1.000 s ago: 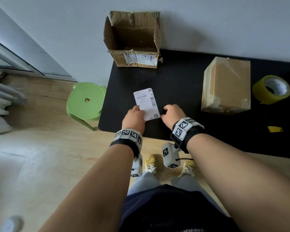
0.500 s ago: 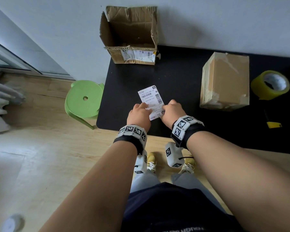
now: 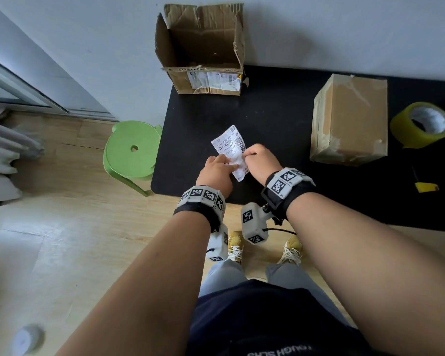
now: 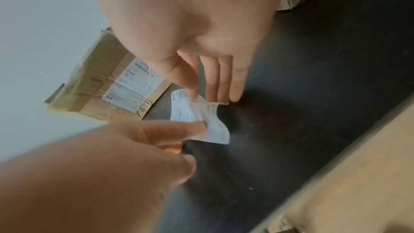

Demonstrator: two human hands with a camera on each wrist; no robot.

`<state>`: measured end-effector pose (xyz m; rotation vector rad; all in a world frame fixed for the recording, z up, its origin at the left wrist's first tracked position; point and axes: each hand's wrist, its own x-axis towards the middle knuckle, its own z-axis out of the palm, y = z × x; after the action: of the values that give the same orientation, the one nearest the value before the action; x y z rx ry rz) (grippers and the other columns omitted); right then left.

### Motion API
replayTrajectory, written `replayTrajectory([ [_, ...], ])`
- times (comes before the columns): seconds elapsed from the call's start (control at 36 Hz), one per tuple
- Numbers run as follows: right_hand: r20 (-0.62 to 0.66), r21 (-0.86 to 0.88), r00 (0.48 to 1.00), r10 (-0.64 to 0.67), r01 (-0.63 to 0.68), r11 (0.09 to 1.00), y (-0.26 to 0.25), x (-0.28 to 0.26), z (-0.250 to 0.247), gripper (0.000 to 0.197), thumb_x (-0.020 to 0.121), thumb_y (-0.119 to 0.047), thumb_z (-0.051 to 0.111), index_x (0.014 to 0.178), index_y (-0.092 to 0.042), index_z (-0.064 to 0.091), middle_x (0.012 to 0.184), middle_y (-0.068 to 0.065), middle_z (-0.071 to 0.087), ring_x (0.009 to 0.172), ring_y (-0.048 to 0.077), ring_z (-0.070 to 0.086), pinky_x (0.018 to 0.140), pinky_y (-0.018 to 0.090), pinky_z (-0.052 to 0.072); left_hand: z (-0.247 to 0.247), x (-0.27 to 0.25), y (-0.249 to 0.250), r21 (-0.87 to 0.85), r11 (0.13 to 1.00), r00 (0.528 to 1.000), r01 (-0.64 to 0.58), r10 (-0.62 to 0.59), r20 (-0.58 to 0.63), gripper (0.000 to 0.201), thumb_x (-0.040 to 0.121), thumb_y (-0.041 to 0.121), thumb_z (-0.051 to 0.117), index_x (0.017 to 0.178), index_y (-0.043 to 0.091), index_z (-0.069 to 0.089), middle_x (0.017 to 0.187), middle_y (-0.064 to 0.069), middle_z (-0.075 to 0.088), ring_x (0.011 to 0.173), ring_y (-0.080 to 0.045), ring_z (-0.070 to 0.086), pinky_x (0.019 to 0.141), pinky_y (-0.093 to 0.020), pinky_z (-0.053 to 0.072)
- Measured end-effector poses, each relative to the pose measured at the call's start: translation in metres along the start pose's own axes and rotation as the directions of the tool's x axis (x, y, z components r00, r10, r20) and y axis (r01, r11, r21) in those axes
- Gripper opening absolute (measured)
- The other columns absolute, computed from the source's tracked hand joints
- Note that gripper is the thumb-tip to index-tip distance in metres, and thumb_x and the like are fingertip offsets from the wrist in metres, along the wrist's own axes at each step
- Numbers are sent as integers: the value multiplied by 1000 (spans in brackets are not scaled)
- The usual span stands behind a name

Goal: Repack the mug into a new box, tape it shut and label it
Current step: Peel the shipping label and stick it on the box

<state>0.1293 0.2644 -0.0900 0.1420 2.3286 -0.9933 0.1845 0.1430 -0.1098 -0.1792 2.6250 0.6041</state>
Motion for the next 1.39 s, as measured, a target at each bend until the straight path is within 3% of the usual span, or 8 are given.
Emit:
replayTrajectory([
  [0.11, 14, 48, 998, 59, -60, 997, -4, 3, -4, 44, 95, -13, 43, 139, -17, 43, 125, 5, 57, 95, 17, 54, 74, 28, 37, 0, 1, -1, 6, 1000, 999, -6, 6, 31, 68, 83, -7, 43, 139, 33, 49, 141, 8, 38, 136, -14, 21, 106, -33, 37],
  [0.19, 75, -3, 996, 45, -44, 999, -8, 4, -8, 55, 95, -9, 42, 149, -18, 33, 142, 7, 49, 115, 21, 54, 83, 29, 41, 1, 1, -1, -3, 1000, 999, -5, 5, 36, 69, 83, -7, 44, 138, 34, 49, 141, 9, 37, 137, -12, 21, 104, -30, 37],
  [0.31, 118, -125, 993, -17, 32, 992, -11, 5, -9, 35, 97, -7, 43, 128, -8, 57, 127, 10, 61, 108, 25, 60, 90, 33, 47, 0, 2, -3, -8, 1000, 999, -9, 9, 34, 66, 85, -7, 43, 137, 34, 50, 142, 9, 37, 137, -13, 20, 104, -30, 35],
  [0.58, -2, -209, 999, -32, 31, 977, -3, 8, -17, 19, 94, -8, 51, 105, -4, 67, 106, 12, 68, 96, 30, 66, 85, 45, 55, -2, 7, 1, -160, 986, 996, 55, -66, -61, 48, 92, 1, 43, 130, 25, 59, 138, 5, 49, 131, -16, 37, 103, -29, 38],
  [0.69, -58, -44, 998, -13, 10, 999, 0, 8, -29, 17, 95, -9, 52, 103, -6, 66, 104, 7, 67, 90, 27, 68, 79, 43, 59, -9, 11, 10, -336, 933, 972, 126, -184, -147, 39, 93, 15, 50, 131, 20, 55, 126, -1, 56, 112, -19, 57, 83, -25, 43],
  [0.83, -127, 241, 992, -24, 54, 969, -2, 0, -60, 13, 93, -7, 58, 102, -8, 67, 100, 5, 67, 81, 17, 67, 63, 26, 60, -22, 28, 30, -659, 694, 916, 291, -402, -19, 67, 91, 39, 59, 147, 13, 31, 127, -3, 60, 113, -20, 59, 96, -33, 47],
  [0.97, -145, 358, 988, -62, 110, 927, 1, -7, -86, 11, 89, -8, 65, 88, -19, 68, 99, 5, 71, 86, 18, 70, 77, 39, 61, -36, 33, 65, -845, 491, 946, 214, -320, 53, 77, 87, 20, 69, 148, 6, 25, 96, -9, 69, 90, -22, 70, 81, -35, 58],
  [1.39, -166, 353, 982, -85, 140, 925, 7, -27, -182, 16, 92, -13, 65, 102, -1, 65, 74, 5, 64, 59, 13, 57, 58, 23, 50, -88, 54, 150, -767, 623, 943, -151, -142, -301, 12, 86, 8, 68, 96, 14, 66, 95, -2, 72, 84, -15, 70, 75, -29, 58],
])
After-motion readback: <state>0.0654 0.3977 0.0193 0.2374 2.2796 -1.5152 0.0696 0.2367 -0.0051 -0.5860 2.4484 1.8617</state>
